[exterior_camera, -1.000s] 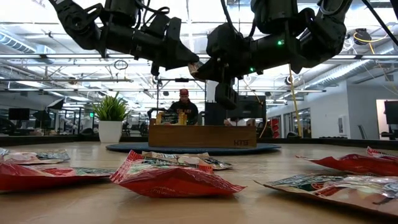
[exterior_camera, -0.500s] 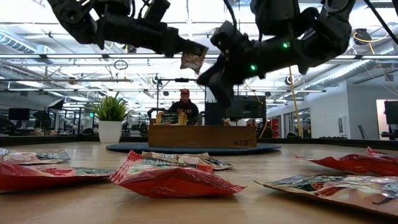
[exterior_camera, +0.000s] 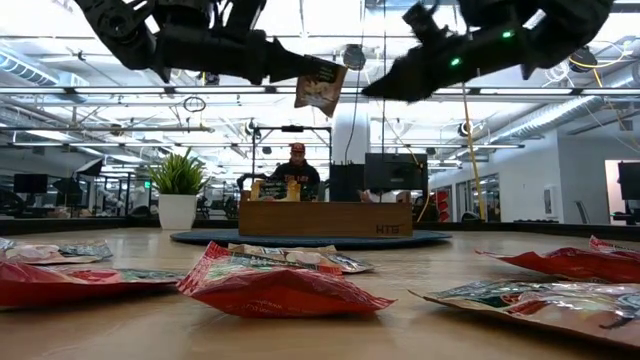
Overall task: Pick & Place Tea
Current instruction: Put the brown tea bag into the right section of the wooden organizer
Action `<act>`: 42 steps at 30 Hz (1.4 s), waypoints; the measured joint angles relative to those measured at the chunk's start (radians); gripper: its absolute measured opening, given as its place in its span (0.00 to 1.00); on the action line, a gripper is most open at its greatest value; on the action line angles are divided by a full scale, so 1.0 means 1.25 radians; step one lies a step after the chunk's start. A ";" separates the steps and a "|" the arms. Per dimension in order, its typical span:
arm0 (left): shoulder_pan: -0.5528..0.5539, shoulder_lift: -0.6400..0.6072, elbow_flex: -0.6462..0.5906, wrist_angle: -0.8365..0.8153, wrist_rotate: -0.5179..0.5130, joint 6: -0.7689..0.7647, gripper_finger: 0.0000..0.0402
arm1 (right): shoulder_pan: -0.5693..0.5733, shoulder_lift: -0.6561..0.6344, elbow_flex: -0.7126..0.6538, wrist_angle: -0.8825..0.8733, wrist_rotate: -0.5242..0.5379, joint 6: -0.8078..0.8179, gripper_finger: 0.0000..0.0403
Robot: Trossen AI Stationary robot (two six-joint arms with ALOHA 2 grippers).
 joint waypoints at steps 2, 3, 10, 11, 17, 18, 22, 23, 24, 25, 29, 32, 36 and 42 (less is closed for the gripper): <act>0.013 0.000 0.000 0.006 0.048 -0.020 0.01 | -0.047 -0.039 -0.017 0.004 -0.160 0.051 0.19; 0.019 0.000 0.000 0.009 0.066 -0.027 0.01 | -0.067 -0.049 -0.027 0.003 -0.223 0.071 0.21; 0.042 0.008 0.000 0.019 0.126 -0.052 0.01 | -0.119 0.010 -0.039 0.089 -0.338 0.150 0.42; 0.042 0.008 0.000 0.019 0.126 -0.055 0.01 | -0.119 0.024 -0.040 0.115 -0.339 0.154 0.45; 0.043 0.008 0.000 0.020 0.126 -0.058 0.01 | -0.122 0.096 -0.029 0.242 -0.409 0.196 0.51; 0.044 0.008 0.000 0.020 0.126 -0.058 0.01 | -0.122 0.102 -0.024 0.241 -0.422 0.203 0.50; 0.052 0.008 0.000 0.013 0.125 -0.063 0.01 | -0.122 0.133 0.009 0.243 -0.466 0.206 0.46; 0.052 0.008 0.000 0.013 0.125 -0.065 0.01 | -0.121 0.139 0.016 0.242 -0.473 0.205 0.45; 0.054 0.008 0.000 0.012 0.125 -0.067 0.01 | -0.121 0.146 0.024 0.241 -0.481 0.205 0.44; 0.055 0.008 0.000 0.010 0.125 -0.072 0.01 | -0.121 0.150 0.030 0.241 -0.484 0.205 0.44; 0.055 0.008 0.000 0.002 0.126 -0.072 0.01 | -0.123 0.150 0.049 0.220 -0.484 0.202 0.42; 0.055 0.008 0.000 -0.003 0.126 -0.072 0.01 | -0.123 0.151 0.052 0.214 -0.484 0.202 0.40; 0.055 0.008 0.000 -0.003 0.126 -0.072 0.01 | -0.123 0.151 0.053 0.209 -0.484 0.198 0.36; 0.055 0.008 0.000 -0.002 0.126 -0.073 0.01 | -0.126 0.151 0.053 0.203 -0.484 0.186 0.28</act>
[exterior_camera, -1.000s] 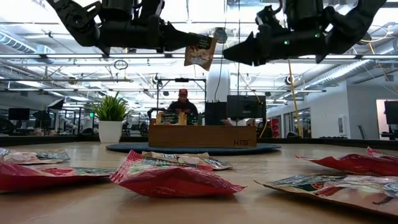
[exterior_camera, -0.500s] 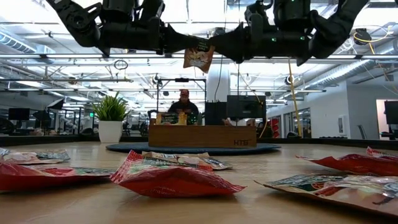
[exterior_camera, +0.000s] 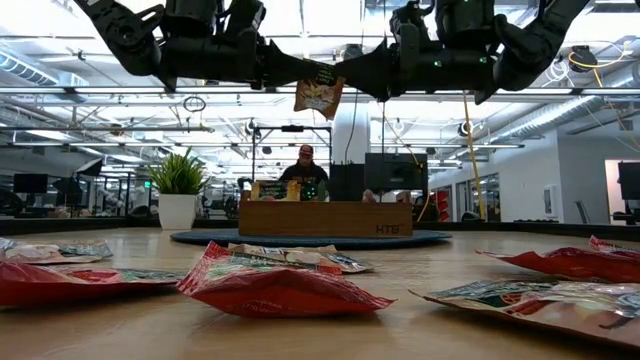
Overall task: Pick & Place Tea
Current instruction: Put the brown tea bag into the right section of the wooden organizer
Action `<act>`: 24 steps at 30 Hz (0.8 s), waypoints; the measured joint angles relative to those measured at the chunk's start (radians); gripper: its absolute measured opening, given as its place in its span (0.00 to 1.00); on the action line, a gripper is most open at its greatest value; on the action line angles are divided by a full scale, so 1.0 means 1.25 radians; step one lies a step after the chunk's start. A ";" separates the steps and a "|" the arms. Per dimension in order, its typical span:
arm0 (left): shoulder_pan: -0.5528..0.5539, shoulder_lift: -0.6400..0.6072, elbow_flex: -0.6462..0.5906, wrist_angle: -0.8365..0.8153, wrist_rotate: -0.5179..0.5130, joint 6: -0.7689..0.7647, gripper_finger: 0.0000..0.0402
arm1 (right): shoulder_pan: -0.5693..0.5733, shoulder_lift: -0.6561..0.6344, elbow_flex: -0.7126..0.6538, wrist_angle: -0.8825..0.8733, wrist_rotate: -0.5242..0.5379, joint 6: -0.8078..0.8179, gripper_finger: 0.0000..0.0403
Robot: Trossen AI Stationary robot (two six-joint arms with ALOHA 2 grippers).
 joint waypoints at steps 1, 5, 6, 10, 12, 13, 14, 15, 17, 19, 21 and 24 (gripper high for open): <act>0.000 0.000 0.000 0.000 0.000 0.000 0.01 | -0.001 0.000 0.000 -0.001 0.000 -0.006 0.26; -0.001 0.000 0.000 0.000 0.000 -0.004 0.01 | -0.009 0.000 0.000 -0.001 0.001 -0.016 0.16; -0.001 0.000 0.000 0.000 0.001 -0.005 0.01 | -0.012 0.000 0.000 -0.002 0.001 -0.026 0.12; -0.001 0.000 0.000 0.001 0.001 -0.008 0.01 | -0.020 0.000 0.000 -0.002 0.030 -0.071 0.01; -0.001 0.000 0.000 0.000 -0.001 -0.008 0.01 | -0.020 0.000 0.000 0.000 0.058 -0.072 0.00; -0.001 0.000 0.000 0.000 -0.002 -0.009 0.02 | -0.020 0.000 0.000 0.000 0.064 -0.075 0.00; -0.001 0.000 0.000 0.000 -0.002 -0.011 0.03 | -0.020 0.000 0.000 -0.001 0.064 -0.077 0.00; -0.001 0.000 0.000 0.000 -0.002 -0.012 0.04 | -0.020 -0.001 0.000 -0.003 0.066 -0.077 0.00; -0.001 0.000 0.000 0.001 -0.001 -0.015 0.06 | -0.020 -0.016 0.000 -0.031 0.070 -0.077 0.00; -0.001 0.000 0.000 0.001 -0.001 -0.015 0.08 | -0.019 -0.035 0.000 -0.063 0.087 -0.077 0.00; -0.001 0.000 0.000 0.000 -0.001 -0.013 0.09 | -0.019 -0.051 0.000 -0.102 0.090 -0.080 0.00; 0.000 0.000 0.000 -0.001 -0.010 0.001 0.09 | -0.014 -0.063 0.000 -0.145 0.120 -0.083 0.00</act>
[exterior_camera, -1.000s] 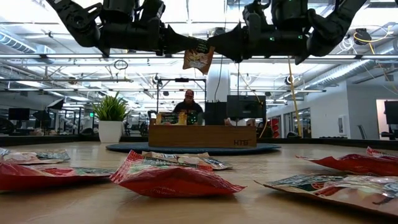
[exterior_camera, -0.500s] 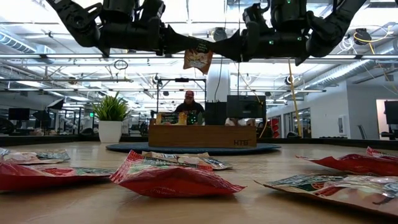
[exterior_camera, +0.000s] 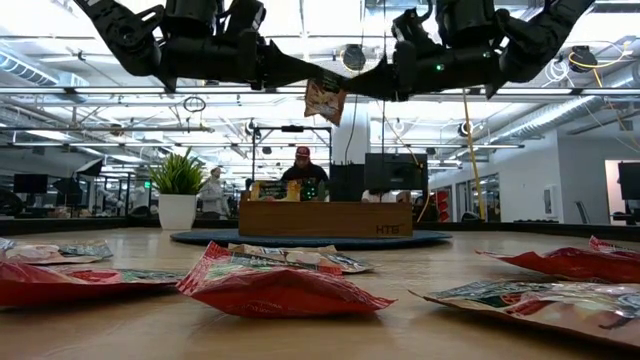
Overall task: Pick & Place Tea
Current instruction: Put the brown tea bag into the right section of the wooden organizer
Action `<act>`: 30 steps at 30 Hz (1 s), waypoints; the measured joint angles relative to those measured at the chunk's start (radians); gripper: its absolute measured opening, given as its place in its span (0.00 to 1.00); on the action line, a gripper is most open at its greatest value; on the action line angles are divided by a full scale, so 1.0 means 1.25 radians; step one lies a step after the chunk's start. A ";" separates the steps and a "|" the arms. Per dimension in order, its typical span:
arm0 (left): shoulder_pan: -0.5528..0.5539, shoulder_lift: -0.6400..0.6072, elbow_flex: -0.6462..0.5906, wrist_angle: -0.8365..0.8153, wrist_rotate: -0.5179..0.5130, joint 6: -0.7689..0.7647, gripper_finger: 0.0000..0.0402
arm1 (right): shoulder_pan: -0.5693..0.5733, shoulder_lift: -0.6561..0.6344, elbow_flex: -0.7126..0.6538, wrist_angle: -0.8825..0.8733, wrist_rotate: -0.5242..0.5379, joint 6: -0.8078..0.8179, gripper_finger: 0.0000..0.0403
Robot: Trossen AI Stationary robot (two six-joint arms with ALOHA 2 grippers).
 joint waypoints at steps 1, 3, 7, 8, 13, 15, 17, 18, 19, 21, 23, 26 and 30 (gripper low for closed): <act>0.000 0.000 0.000 -0.002 -0.012 0.000 0.09 | 0.003 -0.006 0.000 -0.021 0.034 -0.009 0.00; 0.000 0.000 0.000 -0.003 -0.036 -0.003 0.09 | 0.007 -0.013 0.000 -0.070 0.125 -0.027 0.00; 0.003 -0.009 0.000 -0.007 -0.093 -0.014 0.09 | 0.010 -0.011 0.000 -0.183 0.244 -0.016 0.00; 0.005 -0.009 0.000 -0.019 -0.105 -0.010 0.09 | 0.011 -0.009 0.000 -0.202 0.245 -0.003 0.00; 0.020 -0.008 0.000 -0.070 -0.139 -0.013 0.09 | 0.027 -0.001 -0.017 -0.222 0.249 0.027 0.00; 0.026 -0.008 0.000 -0.088 -0.140 -0.023 0.09 | 0.043 -0.014 -0.021 -0.252 0.284 0.020 0.00; 0.032 -0.008 0.000 -0.095 -0.140 -0.037 0.09 | 0.054 -0.023 -0.021 -0.296 0.327 0.011 0.00; 0.034 -0.008 0.000 -0.096 -0.140 -0.042 0.09 | 0.057 -0.026 -0.021 -0.317 0.336 0.010 0.00; 0.036 -0.008 0.000 -0.097 -0.140 -0.047 0.09 | 0.058 -0.031 -0.022 -0.340 0.342 0.012 0.00; 0.037 -0.008 0.000 -0.098 -0.140 -0.051 0.09 | 0.057 -0.037 -0.023 -0.360 0.342 0.015 0.00; 0.037 -0.008 0.000 -0.096 -0.139 -0.051 0.09 | 0.057 -0.038 -0.022 -0.368 0.342 0.016 0.00; 0.037 -0.008 0.000 -0.096 -0.139 -0.054 0.09 | 0.057 -0.036 -0.022 -0.383 0.312 0.025 0.00; 0.037 -0.008 0.000 -0.096 -0.139 -0.071 0.09 | 0.056 -0.037 -0.025 -0.389 0.300 0.035 0.00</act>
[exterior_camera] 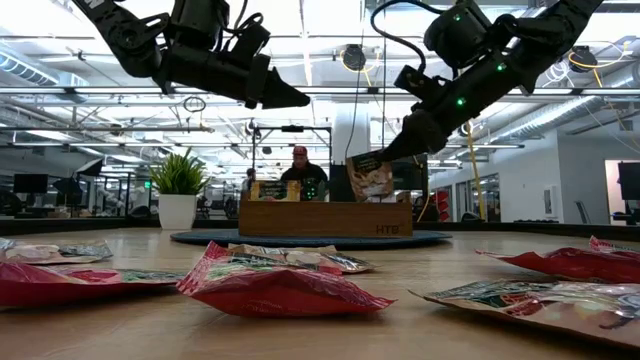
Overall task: Pick & Place Tea
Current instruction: Put the brown tea bag into the right section of the wooden organizer
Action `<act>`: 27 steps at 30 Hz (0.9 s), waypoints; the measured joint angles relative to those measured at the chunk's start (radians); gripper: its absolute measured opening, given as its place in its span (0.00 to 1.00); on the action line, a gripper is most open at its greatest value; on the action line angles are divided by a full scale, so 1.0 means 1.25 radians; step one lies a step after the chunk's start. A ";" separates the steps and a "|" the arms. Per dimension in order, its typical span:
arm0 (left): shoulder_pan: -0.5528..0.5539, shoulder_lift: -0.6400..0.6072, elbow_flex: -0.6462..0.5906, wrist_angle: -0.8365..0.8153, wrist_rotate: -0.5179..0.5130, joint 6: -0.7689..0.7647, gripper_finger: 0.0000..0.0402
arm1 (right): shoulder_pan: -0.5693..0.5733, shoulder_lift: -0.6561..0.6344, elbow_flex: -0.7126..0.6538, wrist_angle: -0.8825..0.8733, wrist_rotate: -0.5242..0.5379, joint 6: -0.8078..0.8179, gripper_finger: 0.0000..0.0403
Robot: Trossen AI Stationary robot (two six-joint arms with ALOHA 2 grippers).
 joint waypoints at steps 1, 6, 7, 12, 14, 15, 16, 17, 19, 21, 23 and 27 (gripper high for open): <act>0.000 0.000 0.000 0.000 0.000 -0.003 0.09 | 0.000 0.000 -0.005 0.001 -0.001 0.000 0.00; 0.000 0.000 0.000 0.001 0.000 -0.004 0.09 | -0.011 0.000 -0.038 0.023 0.000 0.018 0.00; 0.000 0.000 0.000 0.001 0.000 -0.006 0.09 | -0.012 0.000 -0.049 0.048 0.000 0.021 0.00; 0.000 0.000 0.000 0.005 0.000 -0.017 0.09 | -0.031 0.001 -0.107 0.187 -0.066 0.020 0.00; 0.000 0.000 0.000 0.010 0.001 -0.027 0.09 | -0.043 0.004 -0.119 0.213 -0.085 0.022 0.00; 0.000 0.000 0.000 0.011 0.001 -0.028 0.09 | -0.048 0.008 -0.122 0.224 -0.085 0.023 0.00; 0.000 0.000 0.000 0.011 0.001 -0.028 0.09 | -0.052 0.011 -0.126 0.234 -0.085 0.023 0.00; -0.001 0.000 0.000 0.011 0.001 -0.028 0.09 | -0.056 0.017 -0.126 0.238 -0.085 0.021 0.00; 0.000 0.000 0.000 0.011 0.001 -0.030 0.09 | -0.064 0.036 -0.126 0.258 -0.094 0.015 0.00; -0.001 0.000 0.000 0.012 0.001 -0.030 0.09 | -0.074 0.061 -0.126 0.278 -0.124 0.012 0.00; -0.001 0.000 0.000 0.013 0.001 -0.030 0.09 | -0.083 0.091 -0.126 0.302 -0.147 0.011 0.00; -0.001 0.000 0.000 0.013 0.001 -0.033 0.09 | -0.085 0.122 -0.126 0.333 -0.141 0.003 0.00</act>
